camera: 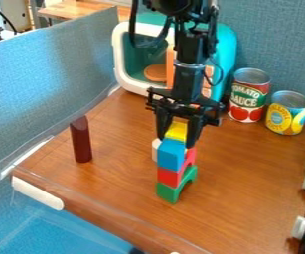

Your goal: Put the yellow cube on top of the red arch

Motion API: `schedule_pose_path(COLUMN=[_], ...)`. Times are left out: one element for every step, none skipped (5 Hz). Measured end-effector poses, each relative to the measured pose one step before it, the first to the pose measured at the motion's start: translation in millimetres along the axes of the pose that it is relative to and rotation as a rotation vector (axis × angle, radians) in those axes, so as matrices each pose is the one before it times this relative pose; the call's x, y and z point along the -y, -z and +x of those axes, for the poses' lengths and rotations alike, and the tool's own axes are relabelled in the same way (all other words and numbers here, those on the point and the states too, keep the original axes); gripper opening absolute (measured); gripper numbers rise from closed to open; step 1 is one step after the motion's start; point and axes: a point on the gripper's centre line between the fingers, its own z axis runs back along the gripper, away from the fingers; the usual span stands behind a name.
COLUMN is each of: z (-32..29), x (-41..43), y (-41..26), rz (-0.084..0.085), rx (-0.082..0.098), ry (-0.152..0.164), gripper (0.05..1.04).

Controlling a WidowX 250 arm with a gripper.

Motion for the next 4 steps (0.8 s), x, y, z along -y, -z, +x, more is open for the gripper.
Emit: schedule_pose_path(z=[-0.39, 0.59, -0.26, 0.0], x=[0.45, 0.32, -1.65, 0.0], y=[0.36, -0.37, -0.37, 0.0], rz=[-0.0028, 0.0014, 0.0104, 0.0], rx=[-0.0017, 0.0032, -0.0024, 0.0], ry=[0.0006, 0.0035, 0.0125, 0.0123], gripper=[0.582, 0.63, 0.945, 1.006])
